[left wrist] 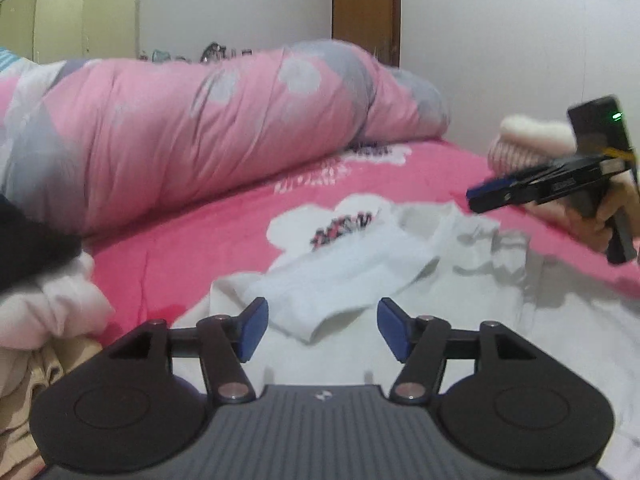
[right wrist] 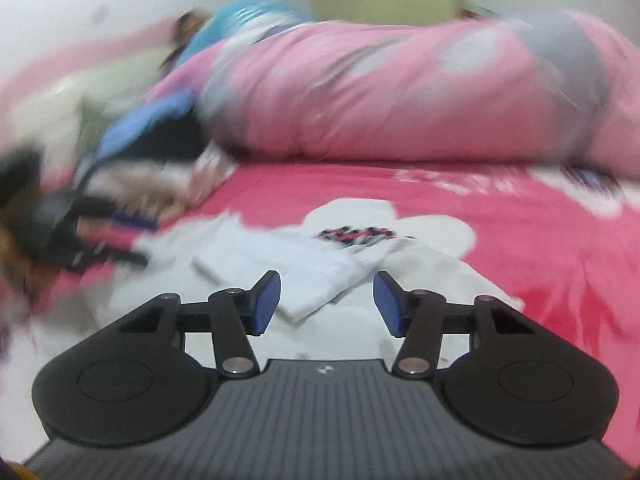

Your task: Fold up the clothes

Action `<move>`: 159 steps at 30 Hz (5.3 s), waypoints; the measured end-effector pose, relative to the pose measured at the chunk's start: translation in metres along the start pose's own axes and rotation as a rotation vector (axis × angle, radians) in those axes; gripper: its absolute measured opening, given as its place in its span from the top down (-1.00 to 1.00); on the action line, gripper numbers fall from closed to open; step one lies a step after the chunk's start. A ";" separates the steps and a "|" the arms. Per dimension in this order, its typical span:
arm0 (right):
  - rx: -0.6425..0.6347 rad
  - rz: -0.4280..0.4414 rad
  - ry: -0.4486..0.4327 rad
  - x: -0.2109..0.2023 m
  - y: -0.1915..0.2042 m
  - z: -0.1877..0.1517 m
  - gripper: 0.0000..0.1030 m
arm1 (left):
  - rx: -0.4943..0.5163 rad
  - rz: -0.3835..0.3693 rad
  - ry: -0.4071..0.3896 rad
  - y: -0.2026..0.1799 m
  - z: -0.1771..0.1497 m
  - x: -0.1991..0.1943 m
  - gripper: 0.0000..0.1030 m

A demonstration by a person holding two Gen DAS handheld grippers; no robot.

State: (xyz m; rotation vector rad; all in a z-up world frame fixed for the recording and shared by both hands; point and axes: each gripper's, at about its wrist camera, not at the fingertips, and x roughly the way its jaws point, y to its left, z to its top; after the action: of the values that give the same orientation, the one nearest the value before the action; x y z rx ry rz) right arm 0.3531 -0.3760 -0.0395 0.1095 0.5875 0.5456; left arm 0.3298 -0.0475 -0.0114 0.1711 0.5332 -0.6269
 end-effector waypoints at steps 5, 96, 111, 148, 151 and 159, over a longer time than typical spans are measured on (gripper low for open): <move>0.308 0.071 0.085 0.034 -0.017 0.011 0.01 | -0.026 0.031 0.028 -0.002 0.008 0.035 -0.24; 0.359 -0.421 -0.156 -0.254 0.177 -0.231 -0.44 | -0.345 0.102 0.220 -0.170 -0.167 -0.180 -1.00; 0.375 -0.695 -0.189 -0.280 0.188 -0.243 -0.97 | -0.291 0.149 0.219 -0.212 -0.190 -0.199 -1.00; 0.378 -0.515 -0.395 -0.303 0.144 -0.266 -0.97 | -0.438 0.014 0.200 -0.197 -0.183 -0.196 -1.00; 0.333 -0.448 -0.371 -0.309 0.119 -0.243 -0.96 | -0.418 0.012 0.209 -0.198 -0.182 -0.195 -0.99; 0.424 -0.276 -0.167 -0.289 0.034 -0.202 -0.93 | -0.388 -0.001 0.222 -0.199 -0.183 -0.193 -1.00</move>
State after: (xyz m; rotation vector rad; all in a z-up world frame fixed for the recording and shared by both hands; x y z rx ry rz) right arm 0.0245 -0.5077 -0.0546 0.4640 0.5370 0.1355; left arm 0.0021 -0.0509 -0.0652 -0.1281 0.8580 -0.4971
